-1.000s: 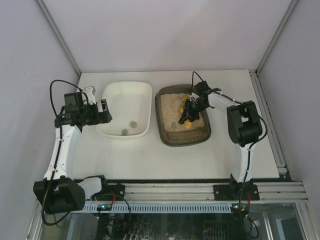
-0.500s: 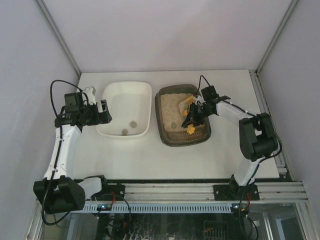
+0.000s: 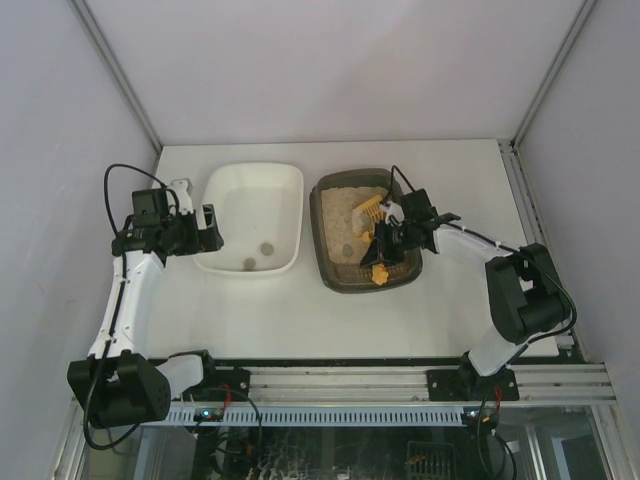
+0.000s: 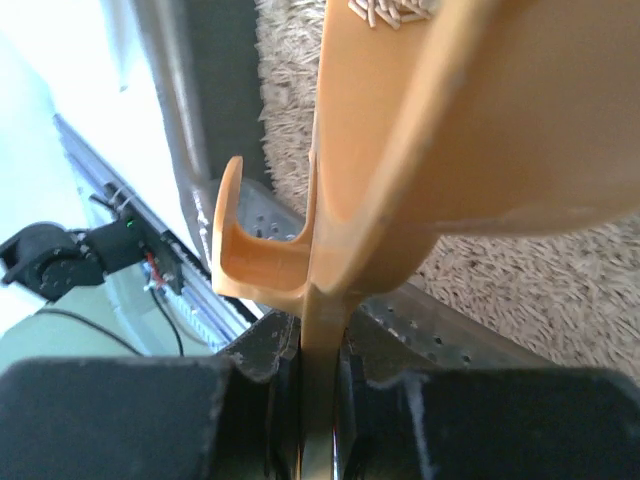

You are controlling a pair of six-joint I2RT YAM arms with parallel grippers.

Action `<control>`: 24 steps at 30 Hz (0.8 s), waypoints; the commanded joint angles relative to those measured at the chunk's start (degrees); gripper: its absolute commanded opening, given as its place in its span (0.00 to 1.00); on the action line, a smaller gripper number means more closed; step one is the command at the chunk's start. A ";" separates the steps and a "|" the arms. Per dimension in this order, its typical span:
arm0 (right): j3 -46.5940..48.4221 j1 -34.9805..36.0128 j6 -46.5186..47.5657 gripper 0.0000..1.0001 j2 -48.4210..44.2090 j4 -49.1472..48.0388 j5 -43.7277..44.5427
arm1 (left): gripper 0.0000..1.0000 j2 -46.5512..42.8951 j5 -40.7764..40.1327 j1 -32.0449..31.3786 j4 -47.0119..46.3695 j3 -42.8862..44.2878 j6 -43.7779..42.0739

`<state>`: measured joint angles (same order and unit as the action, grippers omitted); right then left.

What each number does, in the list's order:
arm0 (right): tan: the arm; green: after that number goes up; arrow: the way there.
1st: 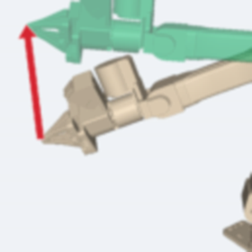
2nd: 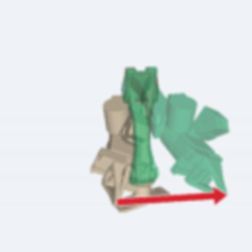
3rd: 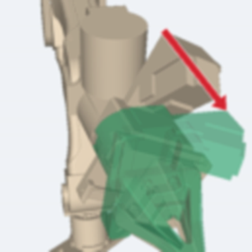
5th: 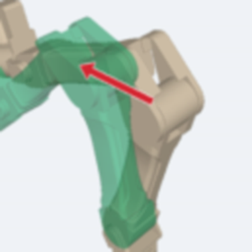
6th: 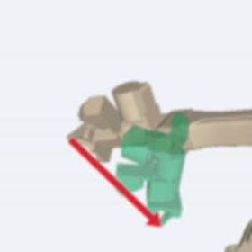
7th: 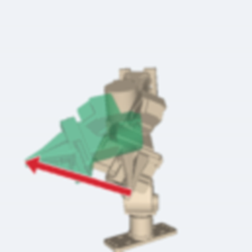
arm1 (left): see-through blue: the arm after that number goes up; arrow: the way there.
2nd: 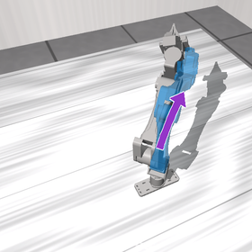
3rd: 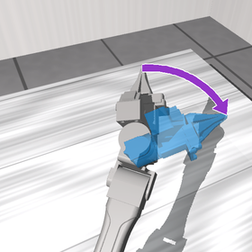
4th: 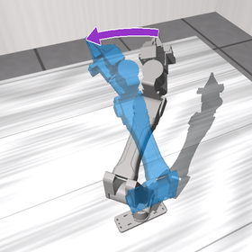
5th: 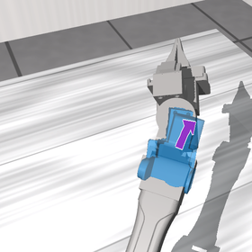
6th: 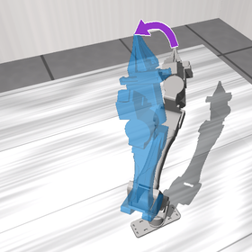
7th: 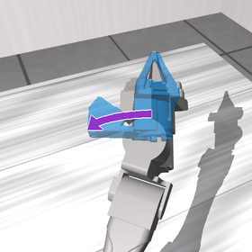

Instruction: Clean the litter box

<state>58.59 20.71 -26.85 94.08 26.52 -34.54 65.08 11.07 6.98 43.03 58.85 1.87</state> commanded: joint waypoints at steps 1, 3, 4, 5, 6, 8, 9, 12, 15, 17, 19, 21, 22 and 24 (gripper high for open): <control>-8.19 -1.61 -7.30 0.00 -2.67 -25.56 -11.33 | 1.00 -1.53 -1.11 -0.32 -0.57 -1.08 -0.98; -11.25 -2.05 -11.77 0.00 -4.13 -35.07 -12.79 | 1.00 -1.90 -1.18 -0.35 -0.49 -1.23 -1.22; -12.01 -2.19 -13.44 0.00 -4.54 -38.01 -13.14 | 1.00 -2.27 -1.11 -0.34 -0.53 -1.35 -1.39; -12.63 -2.36 -14.81 0.00 -4.53 -40.72 -13.63 | 1.00 -2.63 -0.98 -0.39 -0.63 -1.63 -1.68; -13.35 -2.48 -15.88 0.00 -4.53 -43.25 -14.03 | 1.00 -2.93 -0.58 -0.39 -0.74 -1.83 -2.04; -15.33 -3.30 -17.96 0.00 -4.67 -48.26 -14.99 | 1.00 -3.35 0.85 -0.36 -0.69 -2.26 -3.27; -16.95 -3.83 -19.71 0.00 -4.67 -54.10 -15.60 | 1.00 -3.32 2.41 -0.36 -0.15 -2.28 -4.42; -21.87 -4.68 -29.61 0.00 -1.99 -70.59 -19.32 | 1.00 -3.09 7.43 -0.39 2.13 -2.03 -8.79; -26.93 -6.34 -43.94 0.00 3.34 -96.19 -21.40 | 1.00 -3.17 8.55 -0.36 2.59 -2.10 -9.45; -27.72 -6.41 -51.82 0.00 8.38 -108.38 -21.61 | 1.00 -3.46 7.29 -0.34 1.82 -2.67 -9.52; -27.13 -5.92 -55.57 0.00 12.10 -112.47 -22.96 | 1.00 -3.68 6.01 -0.38 0.92 -3.29 -9.43; -28.42 -7.33 -55.18 0.00 11.35 -112.34 -21.78 | 1.00 -3.56 5.68 -0.39 0.67 -3.54 -9.49; -28.41 -7.50 -55.18 0.00 11.23 -112.02 -21.71 | 1.00 -3.35 5.71 -0.39 0.66 -3.56 -9.39; -26.95 -5.89 -55.41 0.00 11.21 -110.92 -23.41 | 1.00 -3.02 5.57 -0.36 0.55 -3.69 -9.39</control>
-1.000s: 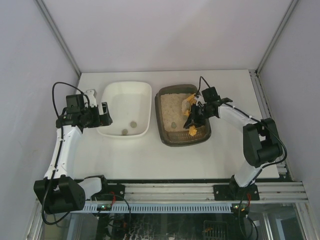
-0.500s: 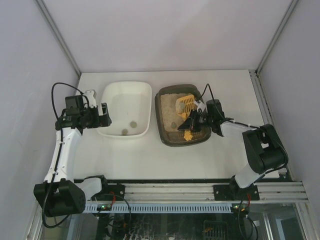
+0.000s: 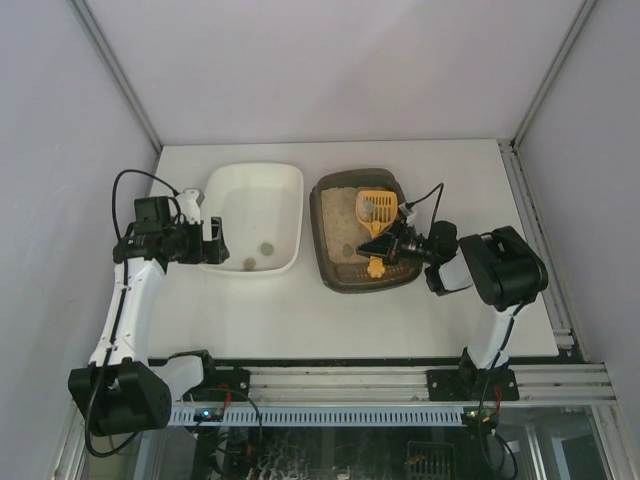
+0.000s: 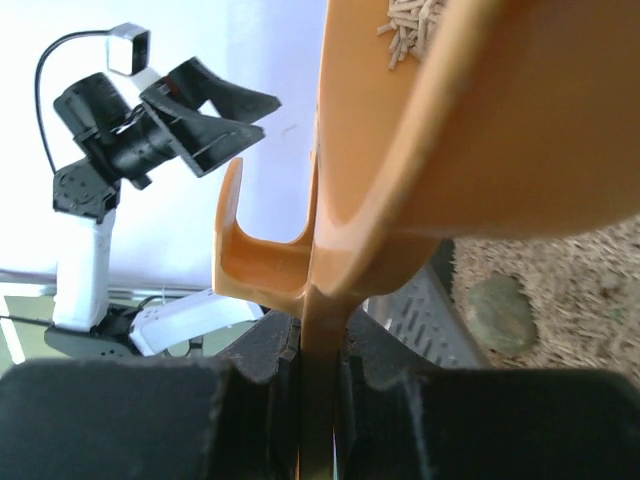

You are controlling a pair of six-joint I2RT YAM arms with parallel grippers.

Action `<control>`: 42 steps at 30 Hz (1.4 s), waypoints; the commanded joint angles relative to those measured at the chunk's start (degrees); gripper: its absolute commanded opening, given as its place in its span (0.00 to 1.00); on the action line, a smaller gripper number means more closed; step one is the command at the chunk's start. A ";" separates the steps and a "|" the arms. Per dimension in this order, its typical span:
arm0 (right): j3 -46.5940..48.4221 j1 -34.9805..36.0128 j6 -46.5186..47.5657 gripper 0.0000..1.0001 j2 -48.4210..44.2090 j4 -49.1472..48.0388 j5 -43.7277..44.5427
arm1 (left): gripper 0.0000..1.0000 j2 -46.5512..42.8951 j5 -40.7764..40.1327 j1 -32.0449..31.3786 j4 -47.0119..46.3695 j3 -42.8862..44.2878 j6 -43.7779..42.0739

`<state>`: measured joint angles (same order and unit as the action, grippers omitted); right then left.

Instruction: Clean the litter box

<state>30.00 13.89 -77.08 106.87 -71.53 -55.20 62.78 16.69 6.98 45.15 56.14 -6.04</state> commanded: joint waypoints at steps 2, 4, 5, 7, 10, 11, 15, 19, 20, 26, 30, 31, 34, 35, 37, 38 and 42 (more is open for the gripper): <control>1.94 1.67 -5.57 0.00 -2.40 -12.33 -3.65 | 1.00 -0.36 -0.67 -0.38 -1.84 -1.06 -1.36; -0.01 -0.58 -6.33 0.00 -3.91 -13.44 -1.67 | 1.00 0.10 -1.30 -0.39 -2.30 -1.34 -1.36; -0.94 -1.36 -5.84 0.00 -4.51 -12.97 -0.67 | 1.00 0.24 -1.38 -0.39 -2.45 -1.42 -1.39; -0.22 0.46 -2.40 0.00 -4.57 -8.07 -1.27 | 1.00 0.29 -1.20 -0.34 -2.71 -1.68 -1.43; 1.08 3.64 2.35 0.00 -5.35 -1.42 -2.76 | 1.00 0.06 -1.26 -0.34 -3.04 -1.97 -1.44; 0.70 2.81 2.14 0.00 -5.58 -1.98 -2.37 | 1.00 -0.02 -1.32 -0.31 -3.05 -2.04 -1.52; 0.90 2.26 0.40 0.00 -3.30 -3.84 -0.30 | 1.00 -0.20 -1.34 -0.39 -3.13 -2.42 -1.58; 2.42 5.09 6.04 0.00 -3.89 5.03 -0.42 | 1.00 -0.42 -0.86 -0.37 -3.18 -2.57 -1.80; 1.66 3.58 3.70 0.00 -3.41 1.50 0.19 | 1.00 -0.46 -0.68 -0.38 -3.22 -2.61 -1.83; 3.42 6.30 3.90 0.00 -1.39 2.82 -0.58 | 1.00 -0.32 -0.08 -0.38 -3.22 -2.65 -2.07; 3.64 0.87 -2.85 0.00 -0.51 -5.63 -0.71 | 1.00 -0.21 0.47 -0.38 -3.39 -2.70 -1.99; 3.91 0.05 -3.72 0.00 -0.01 -6.34 -0.74 | 1.00 -0.25 0.33 -0.37 -3.40 -2.66 -1.97; 6.99 4.62 4.20 0.00 -0.94 6.49 -2.49 | 1.00 -0.49 0.31 -0.35 -3.48 -2.74 -1.98; 8.00 6.05 7.31 0.00 -1.56 11.40 -3.04 | 1.00 -0.50 0.47 -0.39 -3.56 -2.76 -1.97; 8.66 4.94 7.26 0.00 -2.15 12.27 -3.27 | 1.00 -0.32 0.66 -0.34 -3.55 -2.87 -1.99; 8.50 3.14 4.89 0.00 -2.01 9.53 -2.85 | 1.00 -0.14 0.71 -0.38 -3.59 -2.87 -1.96; 10.42 3.63 5.31 0.00 -0.34 10.18 -2.93 | 1.00 -0.24 1.06 -0.42 -3.49 -2.71 -2.00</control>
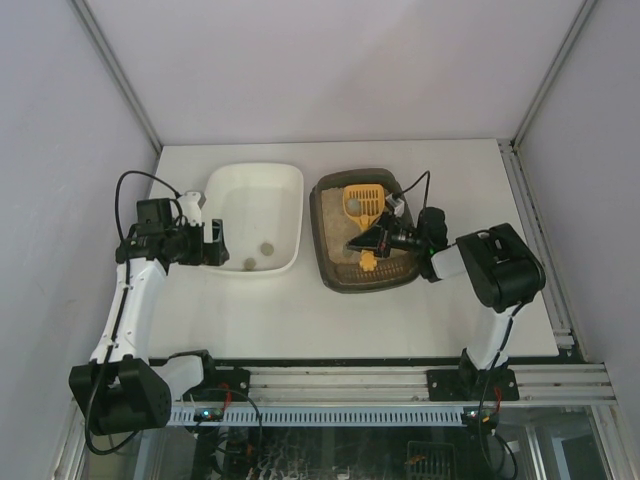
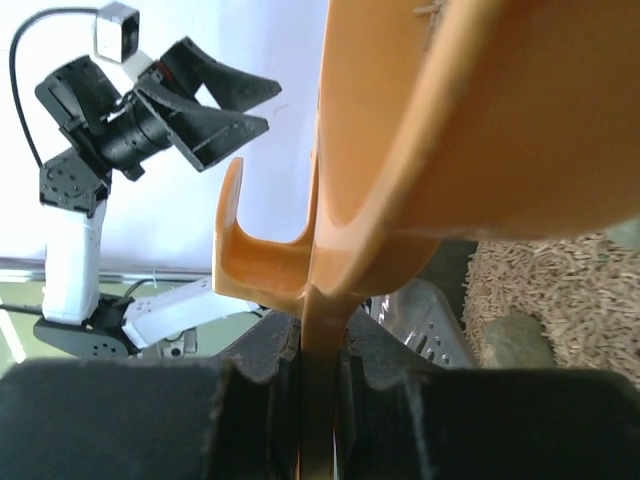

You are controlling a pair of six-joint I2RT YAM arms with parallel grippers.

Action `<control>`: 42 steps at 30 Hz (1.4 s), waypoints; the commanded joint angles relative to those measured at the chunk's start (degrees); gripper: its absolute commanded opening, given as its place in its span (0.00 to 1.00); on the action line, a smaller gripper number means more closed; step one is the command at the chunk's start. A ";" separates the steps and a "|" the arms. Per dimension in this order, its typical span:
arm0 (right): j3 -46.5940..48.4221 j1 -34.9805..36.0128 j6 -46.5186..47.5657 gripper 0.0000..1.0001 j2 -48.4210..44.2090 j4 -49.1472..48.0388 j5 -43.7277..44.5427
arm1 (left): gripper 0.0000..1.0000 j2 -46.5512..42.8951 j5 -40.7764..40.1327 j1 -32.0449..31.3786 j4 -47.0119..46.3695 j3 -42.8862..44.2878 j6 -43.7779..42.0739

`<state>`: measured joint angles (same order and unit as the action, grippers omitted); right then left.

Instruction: Clean the litter box

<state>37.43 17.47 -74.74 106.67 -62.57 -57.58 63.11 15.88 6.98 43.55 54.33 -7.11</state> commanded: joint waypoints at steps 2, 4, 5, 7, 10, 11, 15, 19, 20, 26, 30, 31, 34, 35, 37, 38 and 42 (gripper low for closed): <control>4.37 3.39 9.16 0.00 -0.68 10.91 -1.05 | 1.00 -0.70 2.01 -0.45 -1.89 -0.89 -0.91; 4.13 2.81 7.27 0.00 -0.38 7.96 -1.68 | 1.00 -0.62 2.19 -0.47 -1.85 -0.95 -0.93; 3.29 1.12 3.75 0.00 0.15 2.45 -1.49 | 1.00 -0.56 2.34 -0.48 -1.88 -1.04 -0.90; 1.47 -1.08 -3.38 0.00 2.76 -7.79 -0.86 | 1.00 -0.30 2.47 -0.54 -1.81 -0.88 -0.88; 2.03 2.74 -2.12 0.00 4.55 -6.41 -2.95 | 1.00 -0.18 2.62 -0.70 -1.63 -0.66 -0.91; 2.08 3.27 -1.39 0.00 4.25 -5.52 -3.56 | 1.00 -0.18 2.58 -0.72 -1.64 -0.66 -0.93; 0.28 -0.19 -10.31 0.00 2.63 -18.69 -2.10 | 1.00 0.19 2.62 -1.01 -1.61 -0.47 -0.80; -1.29 2.22 5.24 0.00 -1.05 3.46 -0.44 | 1.00 0.73 2.97 -1.37 -1.28 -0.29 -1.15; -1.26 2.51 5.31 0.00 -0.79 2.48 -0.88 | 1.00 1.03 3.01 -1.51 -1.23 -0.29 -1.19; 3.22 2.77 8.25 0.00 -12.03 12.29 -1.08 | 1.00 1.53 3.02 -2.06 -0.81 -0.10 -1.33; 0.21 1.97 4.77 0.00 -10.05 6.94 -2.24 | 1.00 1.00 2.93 -2.18 -0.83 -0.23 -1.44; -1.02 1.84 2.42 0.00 -7.96 2.59 -2.14 | 1.00 0.96 3.00 -2.18 -0.83 -0.28 -1.48; -0.89 4.01 -0.09 0.00 -2.96 -2.74 -2.58 | 1.00 0.89 2.94 -2.17 -0.77 -0.42 -1.62; -0.52 4.37 -2.07 0.00 -2.98 -5.62 -2.80 | 1.00 0.81 2.93 -2.22 -0.78 -0.30 -1.59; -0.08 2.96 -3.64 0.00 -4.93 -7.19 -2.10 | 1.00 0.57 2.84 -2.23 -0.75 -0.38 -1.58; 0.16 2.36 -2.35 0.00 -6.01 -4.59 -1.65 | 1.00 0.43 2.84 -2.23 -0.75 -0.43 -1.57; 1.88 3.76 2.97 0.00 -3.50 3.70 -2.39 | 1.00 0.08 2.77 -2.30 -0.79 -0.69 -1.80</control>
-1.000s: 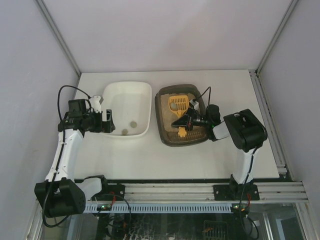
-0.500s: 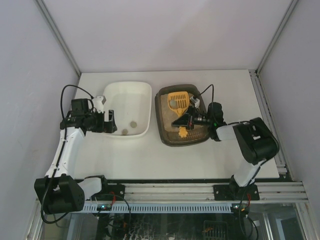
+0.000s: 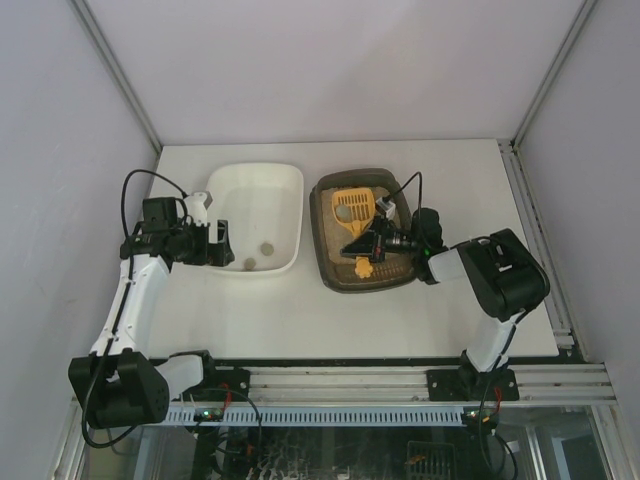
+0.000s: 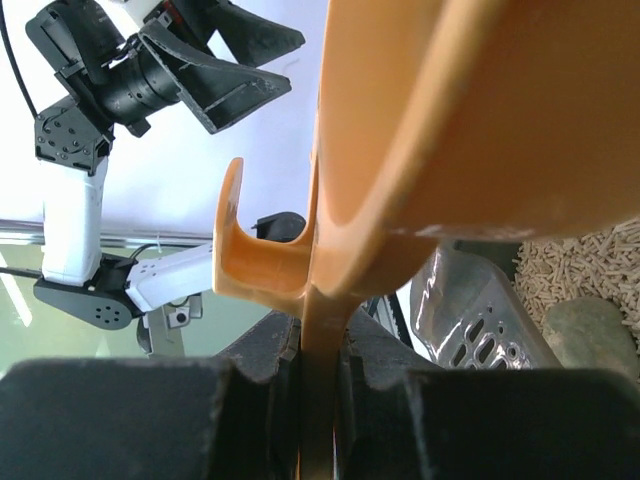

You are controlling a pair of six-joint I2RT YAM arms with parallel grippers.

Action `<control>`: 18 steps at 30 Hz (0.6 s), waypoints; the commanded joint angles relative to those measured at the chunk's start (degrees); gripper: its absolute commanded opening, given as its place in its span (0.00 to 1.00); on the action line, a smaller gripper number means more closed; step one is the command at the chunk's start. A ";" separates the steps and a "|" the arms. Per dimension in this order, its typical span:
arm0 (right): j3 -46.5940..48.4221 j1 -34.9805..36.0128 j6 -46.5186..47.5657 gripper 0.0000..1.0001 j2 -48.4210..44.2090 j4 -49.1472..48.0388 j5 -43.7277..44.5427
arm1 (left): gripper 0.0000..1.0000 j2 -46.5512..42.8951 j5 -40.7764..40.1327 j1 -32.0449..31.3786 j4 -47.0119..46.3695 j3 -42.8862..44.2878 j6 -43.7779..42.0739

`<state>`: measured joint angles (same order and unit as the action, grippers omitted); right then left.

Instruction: Clean the litter box

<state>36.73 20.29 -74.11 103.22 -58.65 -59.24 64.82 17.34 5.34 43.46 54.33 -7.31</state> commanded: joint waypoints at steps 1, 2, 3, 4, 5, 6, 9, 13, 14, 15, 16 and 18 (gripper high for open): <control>2.82 1.26 -0.23 0.00 0.00 -4.01 -1.21 | 1.00 -1.62 1.29 -0.64 -0.60 -0.71 -1.61; 2.92 0.91 -1.38 0.00 -1.32 -6.17 -0.88 | 1.00 -1.56 1.38 -0.64 -0.58 -0.70 -1.57; 2.72 0.03 -1.17 0.00 -3.50 -5.90 -0.02 | 1.00 -1.43 1.42 -0.65 -0.57 -0.68 -1.62; 2.62 -0.96 -0.23 0.00 -5.16 -4.03 0.74 | 1.00 -1.35 1.39 -0.62 -0.50 -0.63 -1.59; 2.75 -0.99 1.55 0.00 -5.82 -1.62 1.02 | 1.00 -1.28 1.42 -0.63 -0.44 -0.53 -1.49; 2.84 -0.81 2.95 0.00 -5.08 0.70 0.94 | 1.00 -1.12 1.46 -0.67 -0.40 -0.40 -1.49; 2.49 0.47 0.38 0.00 1.27 -3.75 -0.99 | 1.00 -1.09 1.42 -0.75 -0.40 -0.41 -1.63; 3.54 1.32 -4.56 0.00 1.32 -9.99 -0.75 | 1.00 -1.11 0.47 -0.69 -0.60 -0.62 -1.45; 4.74 1.60 -2.40 0.00 -0.11 -5.89 -0.44 | 1.00 -1.25 0.01 -0.72 -0.70 -0.57 -1.32; 6.51 2.04 1.71 0.00 -1.68 0.70 -0.03 | 1.00 -1.34 -0.47 -0.76 -0.81 -0.44 -1.16; 8.91 2.88 7.71 0.00 -3.36 14.19 0.91 | 1.00 -1.54 -0.92 -0.74 -0.85 -0.33 -1.11; 16.14 5.40 22.14 0.00 -6.71 37.64 5.40 | 1.00 -2.36 -1.37 -0.75 -0.79 -0.14 -1.54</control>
<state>41.60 22.28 -72.23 104.05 -51.13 -58.87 64.71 16.78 5.10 43.81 54.33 -7.73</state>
